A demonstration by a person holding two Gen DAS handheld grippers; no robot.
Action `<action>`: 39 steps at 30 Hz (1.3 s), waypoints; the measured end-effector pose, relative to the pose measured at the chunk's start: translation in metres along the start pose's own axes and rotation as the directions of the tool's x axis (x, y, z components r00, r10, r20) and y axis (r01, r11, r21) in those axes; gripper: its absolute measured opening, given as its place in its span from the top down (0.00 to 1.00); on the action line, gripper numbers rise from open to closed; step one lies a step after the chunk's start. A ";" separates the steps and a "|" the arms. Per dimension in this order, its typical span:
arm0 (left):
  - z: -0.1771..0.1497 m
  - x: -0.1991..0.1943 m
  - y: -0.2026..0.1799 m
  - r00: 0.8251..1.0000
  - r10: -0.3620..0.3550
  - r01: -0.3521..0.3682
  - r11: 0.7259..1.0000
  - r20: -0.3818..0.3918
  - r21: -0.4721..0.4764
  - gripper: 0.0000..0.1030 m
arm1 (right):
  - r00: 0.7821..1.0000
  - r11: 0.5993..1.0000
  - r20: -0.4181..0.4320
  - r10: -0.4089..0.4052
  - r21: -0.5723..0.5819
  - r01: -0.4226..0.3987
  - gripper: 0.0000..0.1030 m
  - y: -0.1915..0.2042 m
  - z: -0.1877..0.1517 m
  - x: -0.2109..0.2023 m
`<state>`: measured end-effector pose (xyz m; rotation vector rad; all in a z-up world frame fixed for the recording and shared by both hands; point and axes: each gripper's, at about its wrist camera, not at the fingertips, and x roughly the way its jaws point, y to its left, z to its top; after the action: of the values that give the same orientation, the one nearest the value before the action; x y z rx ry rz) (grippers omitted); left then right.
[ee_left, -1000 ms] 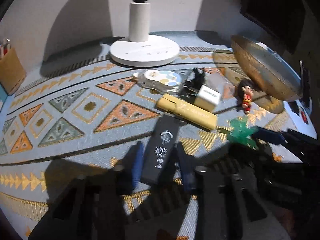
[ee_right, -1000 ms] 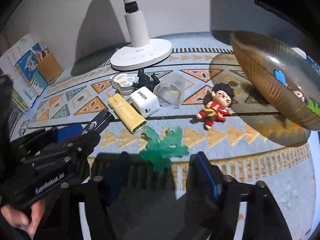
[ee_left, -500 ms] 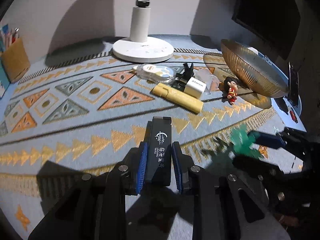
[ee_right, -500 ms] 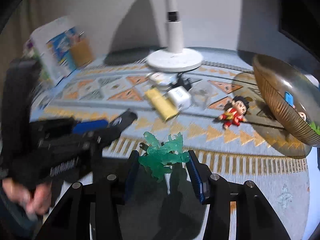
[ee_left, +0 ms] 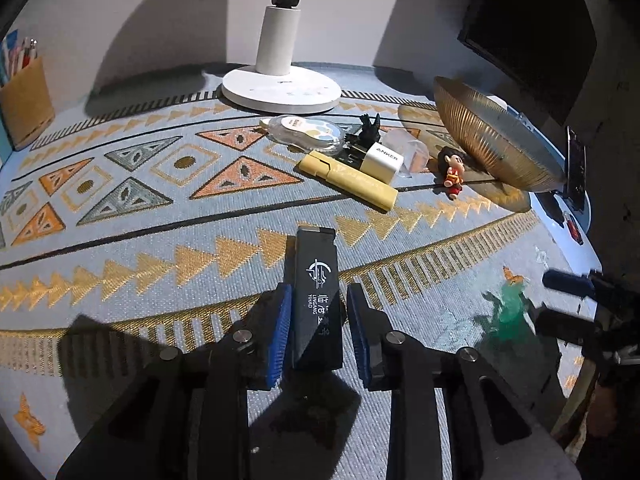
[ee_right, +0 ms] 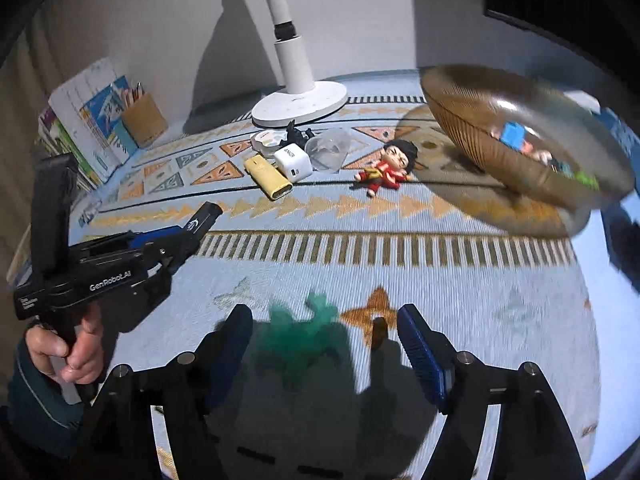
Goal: Organize rigid objects
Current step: 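Grasp the black USB stick with the left tool while the right tool grasps the green figurine, then carry the USB stick and green figurine over the amber bowl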
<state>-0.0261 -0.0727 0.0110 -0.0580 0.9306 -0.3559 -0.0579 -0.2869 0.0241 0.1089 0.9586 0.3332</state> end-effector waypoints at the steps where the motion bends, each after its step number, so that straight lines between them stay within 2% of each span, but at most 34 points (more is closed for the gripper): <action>1: 0.000 0.000 -0.001 1.000 0.002 -0.002 1.000 0.000 0.004 0.74 | 1.000 1.000 -0.008 0.007 0.011 -0.007 0.29 0.002 -0.006 0.000; 6: -0.001 0.000 -0.004 1.000 0.010 -0.010 1.000 0.003 0.024 0.71 | 1.000 1.000 -0.027 -0.001 0.021 0.002 0.29 0.021 -0.025 0.011; 12: -0.001 0.001 -0.003 1.000 0.007 -0.007 1.000 0.003 0.023 0.71 | 0.995 0.995 -0.001 -0.103 0.014 0.103 0.32 0.043 -0.015 0.027; 14: 0.000 0.001 -0.003 1.000 0.011 -0.011 1.000 0.003 0.027 0.71 | 0.990 0.990 0.014 -0.142 0.010 0.142 0.40 0.046 -0.012 0.031; 18: 0.001 0.004 -0.008 0.999 0.049 -0.049 0.997 0.000 0.058 0.71 | 0.981 0.981 0.031 -0.194 -0.005 0.194 0.47 0.051 -0.008 0.038; 20: 0.003 0.007 -0.013 0.997 0.083 -0.083 0.993 0.000 0.087 0.71 | 0.977 0.977 0.040 -0.211 -0.034 0.213 0.61 0.055 -0.005 0.040; 21: 0.003 0.007 -0.014 0.995 0.095 -0.095 0.991 0.002 0.093 0.72 | 0.978 0.977 0.042 -0.205 -0.044 0.206 0.65 0.057 -0.003 0.040; 22: 0.003 0.007 -0.016 0.994 0.112 -0.112 0.989 0.006 0.097 0.79 | 0.978 0.978 0.042 -0.202 -0.049 0.204 0.68 0.058 -0.002 0.040; 26: 0.002 0.004 -0.014 0.994 0.105 -0.105 0.992 0.008 0.076 0.79 | 0.982 0.981 0.047 -0.185 -0.052 0.187 0.69 0.058 -0.003 0.037; 33: 0.009 -0.015 -0.021 0.993 0.105 -0.108 0.993 0.050 0.051 0.79 | 0.973 0.978 0.119 -0.200 -0.032 0.205 0.69 0.054 0.006 0.005; 39: 0.024 -0.042 -0.042 0.994 0.057 -0.063 0.996 0.096 0.060 0.79 | 0.948 0.973 0.223 -0.229 0.024 0.229 0.69 0.035 0.022 -0.042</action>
<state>-0.0419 -0.1008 0.0663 0.0103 0.8254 -0.3238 -0.0705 -0.2660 0.0779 0.0312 0.7370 0.1040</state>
